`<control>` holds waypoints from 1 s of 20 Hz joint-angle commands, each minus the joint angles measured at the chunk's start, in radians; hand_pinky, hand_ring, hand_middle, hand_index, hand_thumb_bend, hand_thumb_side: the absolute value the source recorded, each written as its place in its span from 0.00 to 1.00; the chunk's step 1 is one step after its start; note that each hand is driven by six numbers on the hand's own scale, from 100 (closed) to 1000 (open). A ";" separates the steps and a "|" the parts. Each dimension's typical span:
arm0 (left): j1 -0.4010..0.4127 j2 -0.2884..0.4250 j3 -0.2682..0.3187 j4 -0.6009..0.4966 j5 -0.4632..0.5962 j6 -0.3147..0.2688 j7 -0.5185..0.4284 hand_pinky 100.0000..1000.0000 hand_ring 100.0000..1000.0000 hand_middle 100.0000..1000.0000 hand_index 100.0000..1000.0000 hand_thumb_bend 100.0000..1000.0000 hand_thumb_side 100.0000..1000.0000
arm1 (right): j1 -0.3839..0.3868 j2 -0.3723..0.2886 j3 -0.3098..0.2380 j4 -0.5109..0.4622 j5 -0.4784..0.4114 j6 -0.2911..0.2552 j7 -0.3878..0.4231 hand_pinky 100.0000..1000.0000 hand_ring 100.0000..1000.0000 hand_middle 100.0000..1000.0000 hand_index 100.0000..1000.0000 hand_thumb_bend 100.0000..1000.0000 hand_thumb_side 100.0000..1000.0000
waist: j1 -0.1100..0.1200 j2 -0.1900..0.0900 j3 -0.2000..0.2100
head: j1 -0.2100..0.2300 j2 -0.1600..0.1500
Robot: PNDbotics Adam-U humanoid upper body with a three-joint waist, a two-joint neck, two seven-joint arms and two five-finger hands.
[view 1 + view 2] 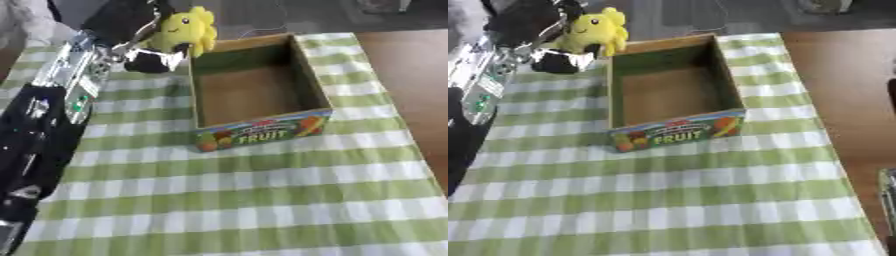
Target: Pick up objects on the table and place them in the box.
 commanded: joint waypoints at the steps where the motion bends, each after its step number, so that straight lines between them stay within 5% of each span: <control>1: -0.042 -0.015 0.021 0.023 -0.052 0.001 0.038 0.70 0.64 0.44 0.64 0.00 0.49 | -0.021 0.002 0.002 -0.019 -0.012 -0.004 0.004 0.78 0.87 0.50 0.81 0.00 0.51 | -0.006 -0.015 -0.008 | 0.023 -0.002; 9: -0.096 -0.075 0.047 0.124 -0.170 -0.040 0.149 0.70 0.63 0.43 0.65 0.00 0.50 | -0.044 0.018 0.009 -0.019 -0.026 -0.011 0.012 0.78 0.87 0.50 0.81 0.00 0.51 | -0.013 0.001 -0.041 | 0.074 -0.013; 20: -0.123 -0.102 0.024 0.225 -0.252 -0.205 0.315 0.69 0.66 0.46 0.69 0.00 0.53 | -0.061 0.033 0.020 -0.019 -0.039 -0.015 0.027 0.78 0.87 0.50 0.81 0.00 0.50 | -0.018 0.007 -0.056 | 0.092 -0.026</control>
